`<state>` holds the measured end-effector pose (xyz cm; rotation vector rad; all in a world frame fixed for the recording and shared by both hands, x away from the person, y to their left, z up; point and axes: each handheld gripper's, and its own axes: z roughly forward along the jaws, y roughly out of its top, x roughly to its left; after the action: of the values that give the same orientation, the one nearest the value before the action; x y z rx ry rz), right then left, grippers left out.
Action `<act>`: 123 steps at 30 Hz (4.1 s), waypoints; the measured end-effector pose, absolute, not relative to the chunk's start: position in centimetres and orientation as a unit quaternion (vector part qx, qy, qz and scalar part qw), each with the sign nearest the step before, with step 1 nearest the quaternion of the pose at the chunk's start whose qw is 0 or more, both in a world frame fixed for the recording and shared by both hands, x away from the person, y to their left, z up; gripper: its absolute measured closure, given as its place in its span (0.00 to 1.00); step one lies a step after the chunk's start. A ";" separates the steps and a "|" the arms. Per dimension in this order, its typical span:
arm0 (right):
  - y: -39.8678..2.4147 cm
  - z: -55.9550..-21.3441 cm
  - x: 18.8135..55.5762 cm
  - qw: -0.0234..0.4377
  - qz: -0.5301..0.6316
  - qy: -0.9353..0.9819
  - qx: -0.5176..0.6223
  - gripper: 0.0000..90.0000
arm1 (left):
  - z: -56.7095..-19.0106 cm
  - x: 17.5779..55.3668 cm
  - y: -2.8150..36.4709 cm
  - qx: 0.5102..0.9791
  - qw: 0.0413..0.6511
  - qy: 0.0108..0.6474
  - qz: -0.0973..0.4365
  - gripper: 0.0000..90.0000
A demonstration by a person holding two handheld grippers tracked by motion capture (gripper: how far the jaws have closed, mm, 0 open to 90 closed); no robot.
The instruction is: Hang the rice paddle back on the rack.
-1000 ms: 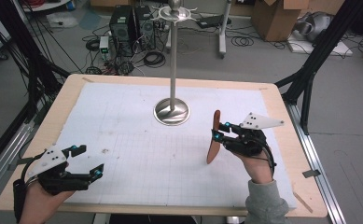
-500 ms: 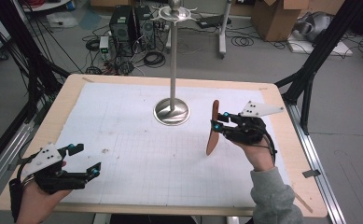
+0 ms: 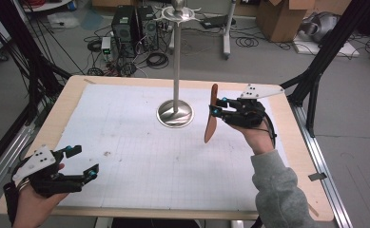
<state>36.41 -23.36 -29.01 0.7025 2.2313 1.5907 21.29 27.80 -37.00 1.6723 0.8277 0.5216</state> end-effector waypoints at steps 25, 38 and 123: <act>-21.6 -23.5 40.8 0.158 0.575 0.766 0.239 0.72 | -37.4 21.7 28.1 0.711 0.573 0.348 0.213 0.11; -21.3 -21.7 43.3 0.155 0.584 0.758 0.245 0.72 | -37.5 21.6 28.2 0.712 0.570 0.351 0.211 0.11; -18.0 -18.1 47.5 0.154 0.578 0.761 0.253 0.72 | -37.4 21.3 29.3 0.706 0.559 0.368 0.232 0.12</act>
<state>47.52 -17.97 -18.07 0.7246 2.1807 1.6556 21.33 29.29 -37.42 1.6642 0.8678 0.5465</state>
